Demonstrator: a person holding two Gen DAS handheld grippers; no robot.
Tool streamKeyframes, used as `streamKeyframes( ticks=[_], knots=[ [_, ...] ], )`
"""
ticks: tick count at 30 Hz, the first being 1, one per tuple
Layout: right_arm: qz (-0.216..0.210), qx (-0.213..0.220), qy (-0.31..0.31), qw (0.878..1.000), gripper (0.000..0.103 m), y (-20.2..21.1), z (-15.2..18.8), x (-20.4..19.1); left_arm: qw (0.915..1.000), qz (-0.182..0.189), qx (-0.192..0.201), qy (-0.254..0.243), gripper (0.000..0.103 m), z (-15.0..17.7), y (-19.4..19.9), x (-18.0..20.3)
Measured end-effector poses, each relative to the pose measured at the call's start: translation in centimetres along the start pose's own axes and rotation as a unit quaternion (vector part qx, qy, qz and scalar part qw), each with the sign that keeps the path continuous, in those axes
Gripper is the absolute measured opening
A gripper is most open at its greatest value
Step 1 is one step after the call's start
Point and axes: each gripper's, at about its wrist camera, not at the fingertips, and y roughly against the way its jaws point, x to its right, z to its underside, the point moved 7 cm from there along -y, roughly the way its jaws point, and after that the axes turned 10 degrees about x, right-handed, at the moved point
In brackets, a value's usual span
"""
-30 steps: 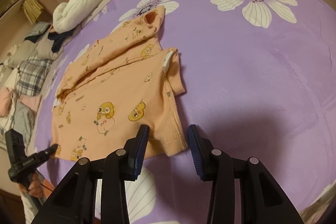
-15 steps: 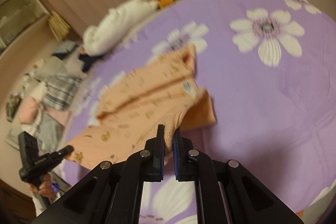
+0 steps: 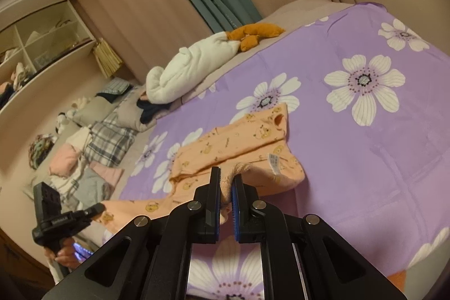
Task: Fold small clothes
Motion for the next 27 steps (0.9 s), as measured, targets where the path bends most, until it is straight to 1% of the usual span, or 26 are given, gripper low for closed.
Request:
streamKeyframes(
  ticks=[6,12,16,23,27],
  knots=[
    [0.008,-0.004,-0.009,1.0,0.009,0.5,0.9,0.6,0.9997,-0.019,-0.014,0.011,0.006,1.4,0.3,-0.9],
    [0.019,-0.004,-0.011,1.0,0.009,0.8,1.2,0.8,0.9994,-0.021,-0.023,0.015,0.006,2.3,0.5,-0.9],
    [0.017,-0.003,-0.014,1.0,0.009,1.0,1.4,0.8,0.9991,-0.028,-0.026,0.016,0.006,2.6,0.5,-1.1],
    [0.021,-0.007,-0.02,1.0,0.009,0.6,1.6,1.1,0.9974,-0.043,-0.052,0.026,0.007,3.9,-0.1,-2.0],
    [0.021,-0.009,-0.02,1.0,0.009,0.4,1.5,1.2,0.9968,-0.043,-0.054,0.038,0.007,4.1,-0.3,-2.4]
  ],
)
